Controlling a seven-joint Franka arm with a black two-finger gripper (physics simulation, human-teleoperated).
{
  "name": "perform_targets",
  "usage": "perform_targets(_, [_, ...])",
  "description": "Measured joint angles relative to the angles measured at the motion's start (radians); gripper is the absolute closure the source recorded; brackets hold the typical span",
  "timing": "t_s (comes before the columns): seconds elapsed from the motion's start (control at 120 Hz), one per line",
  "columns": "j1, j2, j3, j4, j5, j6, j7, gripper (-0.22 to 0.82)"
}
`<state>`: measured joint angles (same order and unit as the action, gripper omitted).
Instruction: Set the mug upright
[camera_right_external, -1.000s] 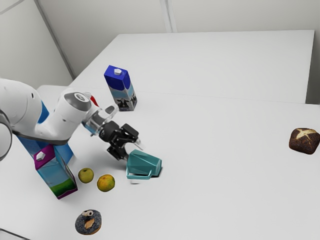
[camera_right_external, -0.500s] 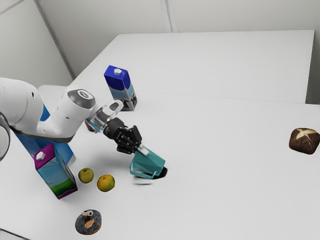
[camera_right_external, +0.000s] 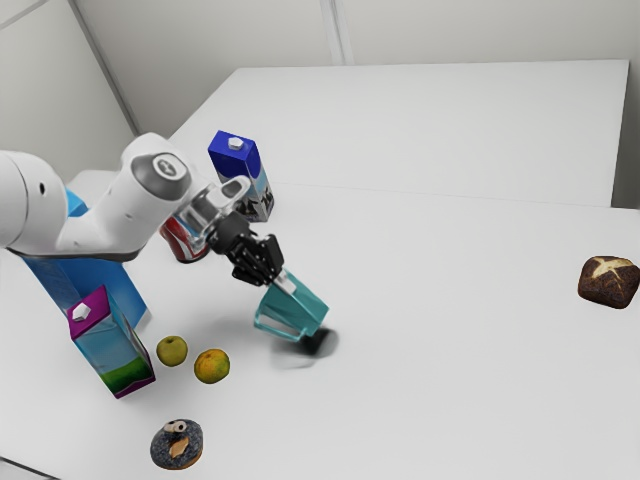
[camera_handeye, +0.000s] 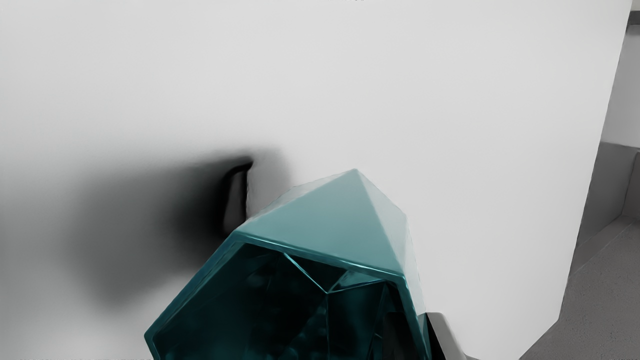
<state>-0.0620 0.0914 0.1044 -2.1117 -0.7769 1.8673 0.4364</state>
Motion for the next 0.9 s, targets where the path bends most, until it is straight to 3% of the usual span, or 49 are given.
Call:
perform_targets(0.425, [-0.17,-0.067,-0.031,0.005,0.586,0.216,-0.071,0.79])
perform_targets(0.642, [-0.183,-0.054,-0.049,0.005,0.818,0.275,-0.134,0.79])
perform_targets(0.9, [-0.148,-0.025,-0.049,0.004,0.887,0.304,-0.192,0.79])
